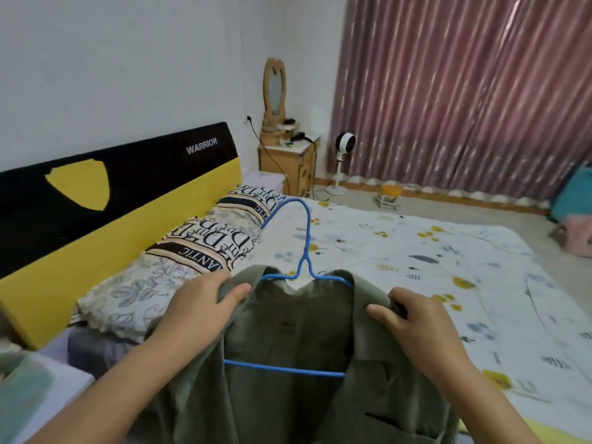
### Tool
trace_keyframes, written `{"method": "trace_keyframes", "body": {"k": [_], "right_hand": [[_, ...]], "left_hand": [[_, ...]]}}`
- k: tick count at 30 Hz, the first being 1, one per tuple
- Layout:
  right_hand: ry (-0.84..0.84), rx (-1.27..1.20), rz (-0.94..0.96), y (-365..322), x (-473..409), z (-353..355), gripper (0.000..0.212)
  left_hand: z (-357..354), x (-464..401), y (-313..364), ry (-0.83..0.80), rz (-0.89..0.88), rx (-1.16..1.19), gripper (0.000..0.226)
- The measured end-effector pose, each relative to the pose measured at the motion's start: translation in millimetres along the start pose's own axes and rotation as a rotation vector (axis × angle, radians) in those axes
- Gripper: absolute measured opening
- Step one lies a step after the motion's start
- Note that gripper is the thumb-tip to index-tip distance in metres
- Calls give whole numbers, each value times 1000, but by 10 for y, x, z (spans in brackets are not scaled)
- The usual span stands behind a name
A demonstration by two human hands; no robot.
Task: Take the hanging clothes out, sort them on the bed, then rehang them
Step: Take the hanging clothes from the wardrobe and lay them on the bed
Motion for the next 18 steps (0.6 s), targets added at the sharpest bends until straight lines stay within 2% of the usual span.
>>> {"method": "trace_keyframes", "body": {"k": [12,18], "right_hand": [[33,69,-261,729,-1172,-676,31],[31,115,-337,1113,-1740,-1068,31]], "left_hand": [[-1550,-1502,-134,-204,-93,66,27],[-2330,-2112,-197,-299,-116,24,27]]}}
Point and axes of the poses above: each hand's wrist, its own x-axis away from the middle knuckle, its own z-axis out of the back of the hand, y = z × x, the point moved 4 cm from there along -x, towards the middle knuckle, and after that the axes turned 9 degrees about y, right-handed, at the moved point
